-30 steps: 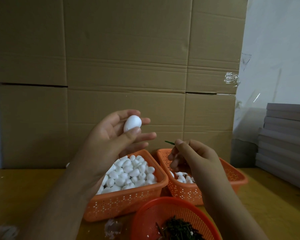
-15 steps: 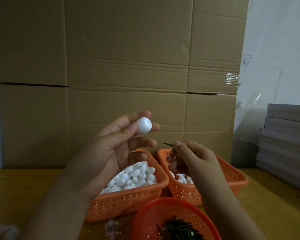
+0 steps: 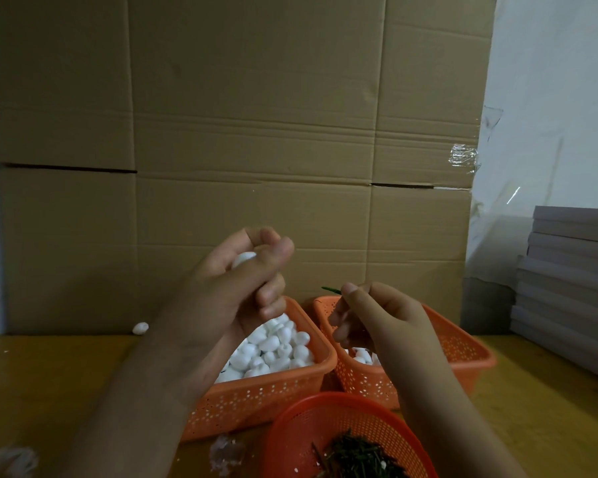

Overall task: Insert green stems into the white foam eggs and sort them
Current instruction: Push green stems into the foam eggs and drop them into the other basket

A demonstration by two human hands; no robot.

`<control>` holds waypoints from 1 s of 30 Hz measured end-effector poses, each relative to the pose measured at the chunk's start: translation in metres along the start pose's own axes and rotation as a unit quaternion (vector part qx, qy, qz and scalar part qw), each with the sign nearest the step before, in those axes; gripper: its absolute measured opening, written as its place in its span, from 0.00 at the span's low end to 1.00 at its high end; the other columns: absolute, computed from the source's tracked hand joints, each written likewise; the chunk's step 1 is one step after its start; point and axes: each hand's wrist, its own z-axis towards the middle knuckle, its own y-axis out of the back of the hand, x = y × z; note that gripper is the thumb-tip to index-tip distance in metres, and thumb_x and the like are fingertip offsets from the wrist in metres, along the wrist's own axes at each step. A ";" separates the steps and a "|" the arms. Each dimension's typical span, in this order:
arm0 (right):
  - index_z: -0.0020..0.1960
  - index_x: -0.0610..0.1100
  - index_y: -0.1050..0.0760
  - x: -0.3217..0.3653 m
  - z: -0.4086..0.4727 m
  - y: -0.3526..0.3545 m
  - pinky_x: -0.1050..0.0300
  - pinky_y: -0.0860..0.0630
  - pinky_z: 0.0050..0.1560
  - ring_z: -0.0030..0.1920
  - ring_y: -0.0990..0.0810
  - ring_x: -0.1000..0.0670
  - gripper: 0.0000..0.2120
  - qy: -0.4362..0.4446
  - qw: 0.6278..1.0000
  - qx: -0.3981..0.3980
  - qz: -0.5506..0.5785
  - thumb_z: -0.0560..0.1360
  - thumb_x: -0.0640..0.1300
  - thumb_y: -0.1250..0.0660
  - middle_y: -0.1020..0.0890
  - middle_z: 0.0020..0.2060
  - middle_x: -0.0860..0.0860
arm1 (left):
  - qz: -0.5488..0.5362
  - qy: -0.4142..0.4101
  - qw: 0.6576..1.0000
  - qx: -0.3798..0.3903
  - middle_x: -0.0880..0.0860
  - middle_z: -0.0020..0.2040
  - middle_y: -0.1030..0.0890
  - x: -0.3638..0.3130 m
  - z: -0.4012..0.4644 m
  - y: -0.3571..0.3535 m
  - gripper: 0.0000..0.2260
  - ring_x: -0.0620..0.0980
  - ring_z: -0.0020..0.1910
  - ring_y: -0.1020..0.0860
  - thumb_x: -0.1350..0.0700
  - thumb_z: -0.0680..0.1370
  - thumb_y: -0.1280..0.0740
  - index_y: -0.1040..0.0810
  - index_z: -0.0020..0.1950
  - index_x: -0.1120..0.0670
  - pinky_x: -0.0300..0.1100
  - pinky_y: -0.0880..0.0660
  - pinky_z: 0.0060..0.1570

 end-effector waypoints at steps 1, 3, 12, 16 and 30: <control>0.38 0.35 0.23 0.000 0.000 0.000 0.65 0.23 0.33 0.29 0.22 0.52 0.15 0.001 1.000 0.002 0.003 0.78 0.43 0.37 0.20 0.28 0.47 | 0.010 -0.001 1.000 -0.002 0.50 0.30 0.32 0.001 -0.001 0.000 0.03 0.43 0.24 0.34 0.55 0.69 0.28 0.21 0.40 0.51 0.34 0.32 0.24; 0.39 0.33 0.23 0.000 0.000 -0.001 0.65 0.23 0.33 0.29 0.22 0.52 0.15 0.001 1.000 0.005 0.009 0.78 0.43 0.37 0.20 0.28 0.48 | 0.004 -0.007 1.000 0.004 0.51 0.32 0.31 0.001 -0.002 -0.001 0.03 0.43 0.23 0.34 0.58 0.71 0.31 0.19 0.43 0.51 0.34 0.32 0.24; 0.40 0.30 0.24 0.001 0.000 -0.003 0.64 0.23 0.33 0.28 0.23 0.52 0.15 0.005 1.000 0.013 0.014 0.79 0.41 0.37 0.20 0.27 0.48 | -0.101 0.026 0.993 0.047 0.51 0.27 0.30 -0.003 -0.003 0.002 0.14 0.42 0.19 0.38 0.50 0.79 0.43 0.22 0.47 0.56 0.35 0.36 0.17; 0.40 0.29 0.24 -0.001 -0.001 -0.004 0.66 0.25 0.31 0.28 0.23 0.53 0.15 0.003 1.000 0.015 0.019 0.79 0.41 0.37 0.20 0.27 0.49 | -0.089 0.033 0.994 0.047 0.49 0.31 0.31 0.000 -0.002 0.000 0.14 0.41 0.22 0.37 0.50 0.79 0.42 0.20 0.48 0.55 0.34 0.36 0.20; 0.38 0.36 0.23 0.012 -0.011 -0.010 0.65 0.25 0.33 0.29 0.23 0.52 0.13 0.100 0.994 -0.006 0.050 0.75 0.45 0.34 0.20 0.28 0.46 | -0.198 0.013 0.980 0.021 0.62 0.58 0.18 0.010 0.009 0.001 0.07 0.58 0.58 0.18 0.56 0.75 0.34 0.29 0.45 0.58 0.44 0.19 0.47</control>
